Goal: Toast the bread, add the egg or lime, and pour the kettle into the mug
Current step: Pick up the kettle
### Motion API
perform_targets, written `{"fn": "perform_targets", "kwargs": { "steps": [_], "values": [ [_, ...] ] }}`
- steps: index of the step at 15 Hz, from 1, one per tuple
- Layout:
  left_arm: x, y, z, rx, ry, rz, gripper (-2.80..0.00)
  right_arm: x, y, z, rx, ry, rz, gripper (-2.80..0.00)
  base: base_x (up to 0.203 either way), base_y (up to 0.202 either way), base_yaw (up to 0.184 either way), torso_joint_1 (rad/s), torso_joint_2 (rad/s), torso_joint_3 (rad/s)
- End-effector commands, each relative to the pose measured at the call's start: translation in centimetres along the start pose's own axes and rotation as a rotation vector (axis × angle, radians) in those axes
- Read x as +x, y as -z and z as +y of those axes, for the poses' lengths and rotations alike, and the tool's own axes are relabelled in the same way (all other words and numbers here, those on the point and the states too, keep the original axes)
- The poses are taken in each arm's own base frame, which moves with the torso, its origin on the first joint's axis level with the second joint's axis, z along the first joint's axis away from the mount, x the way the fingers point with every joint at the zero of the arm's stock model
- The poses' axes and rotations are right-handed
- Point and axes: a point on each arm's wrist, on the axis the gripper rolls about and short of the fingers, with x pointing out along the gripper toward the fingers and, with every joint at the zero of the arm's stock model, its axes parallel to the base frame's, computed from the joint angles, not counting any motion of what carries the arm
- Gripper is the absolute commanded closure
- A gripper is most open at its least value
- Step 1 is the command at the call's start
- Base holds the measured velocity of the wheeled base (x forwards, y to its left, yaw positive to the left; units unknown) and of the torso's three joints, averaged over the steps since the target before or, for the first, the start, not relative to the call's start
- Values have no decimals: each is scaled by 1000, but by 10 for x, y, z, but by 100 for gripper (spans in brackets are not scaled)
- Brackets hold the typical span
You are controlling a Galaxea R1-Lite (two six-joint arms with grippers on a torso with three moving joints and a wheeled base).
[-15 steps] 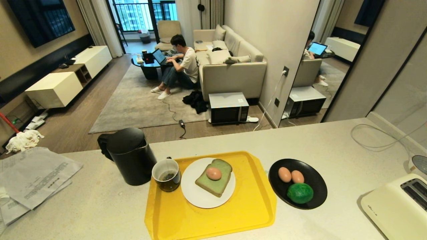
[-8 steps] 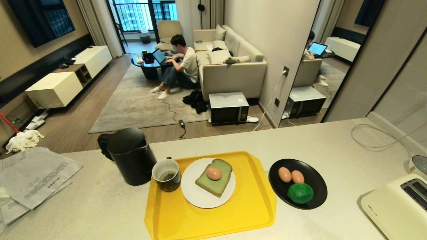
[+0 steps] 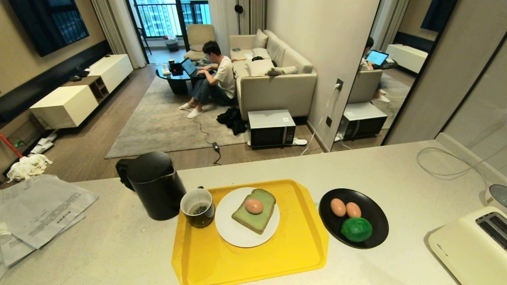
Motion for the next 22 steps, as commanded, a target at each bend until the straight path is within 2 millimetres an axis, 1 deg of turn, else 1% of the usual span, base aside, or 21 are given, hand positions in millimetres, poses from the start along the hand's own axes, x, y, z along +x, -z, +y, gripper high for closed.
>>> {"fn": "perform_targets", "kwargs": {
  "steps": [1,19,22],
  "values": [
    [0,0,0,-1,-1,-1,0,0,0,0,-1,-1,0,0,0,0,0,0,0,0],
    [0,0,0,-1,-1,-1,0,0,0,0,-3,0,1,0,0,0,0,0,0,0],
    [0,0,0,-1,-1,-1,0,0,0,0,-1,-1,0,0,-152,0,2,14,6,-1]
  ]
}}
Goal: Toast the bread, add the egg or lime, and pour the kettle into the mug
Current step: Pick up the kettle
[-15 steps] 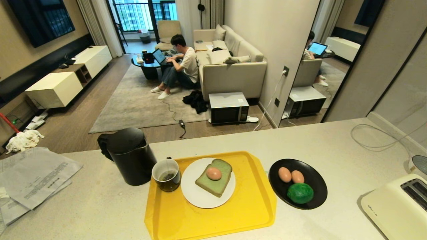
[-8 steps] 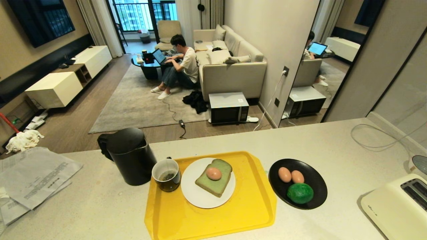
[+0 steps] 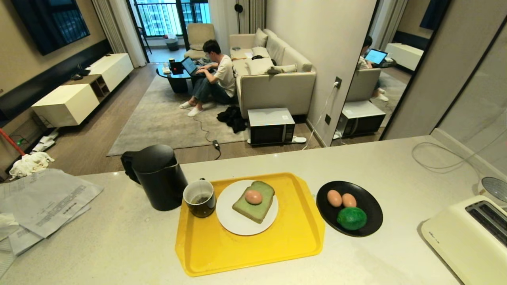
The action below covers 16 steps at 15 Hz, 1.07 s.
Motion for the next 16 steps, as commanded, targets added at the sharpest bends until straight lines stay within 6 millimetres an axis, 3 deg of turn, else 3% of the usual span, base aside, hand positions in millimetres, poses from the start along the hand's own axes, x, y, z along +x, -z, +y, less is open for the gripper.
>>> {"fn": "perform_targets", "kwargs": {
  "steps": [1,5,16],
  "values": [
    [0,0,0,-1,-1,-1,0,0,0,0,0,-1,1,0,-197,0,0,-16,-15,6],
    [0,0,0,1,-1,-1,0,0,0,0,0,-1,1,0,-176,0,-1,-4,-1,4],
    [0,0,0,2,-1,-1,0,0,0,0,0,0,1,0,0,0,0,0,0,0]
  ]
}}
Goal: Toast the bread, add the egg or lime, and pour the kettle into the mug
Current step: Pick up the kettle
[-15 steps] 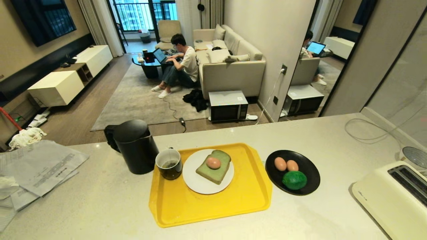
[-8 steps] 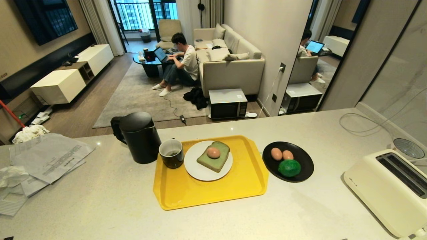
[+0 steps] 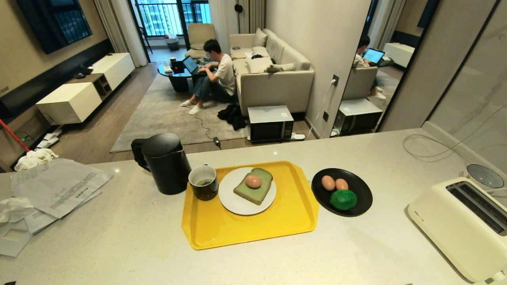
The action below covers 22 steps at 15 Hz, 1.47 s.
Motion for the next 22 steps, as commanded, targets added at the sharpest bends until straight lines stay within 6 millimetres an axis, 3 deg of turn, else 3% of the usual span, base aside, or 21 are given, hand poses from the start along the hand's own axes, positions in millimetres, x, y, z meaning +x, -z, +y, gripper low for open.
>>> {"fn": "perform_targets", "kwargs": {
  "steps": [1,22],
  "values": [
    [0,0,0,0,-1,-1,0,0,0,0,-1,-2,1,0,0,0,0,0,0,0],
    [0,0,0,0,-1,-1,0,0,0,0,0,-2,1,0,0,0,0,0,0,0]
  ]
}}
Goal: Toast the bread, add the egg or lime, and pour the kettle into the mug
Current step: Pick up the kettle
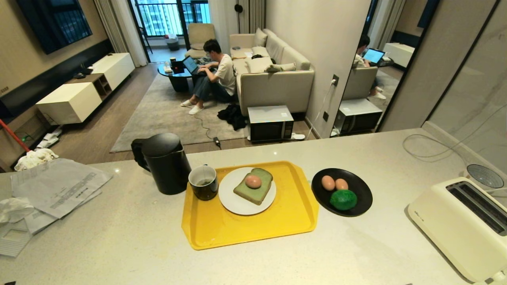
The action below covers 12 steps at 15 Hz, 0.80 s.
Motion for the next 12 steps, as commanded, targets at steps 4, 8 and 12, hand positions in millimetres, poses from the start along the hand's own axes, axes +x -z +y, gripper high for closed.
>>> {"fn": "perform_targets", "kwargs": {
  "steps": [4,8,12],
  "values": [
    [0,0,0,0,-1,-1,0,0,0,0,3,2,1,0,0,0,0,-40,91,35],
    [0,0,0,0,-1,-1,0,0,0,0,2,2,1,0,0,0,0,-63,133,63],
    [0,0,0,0,-1,-1,0,0,0,0,1,2,1,0,0,0,0,-59,123,63]
  ]
}}
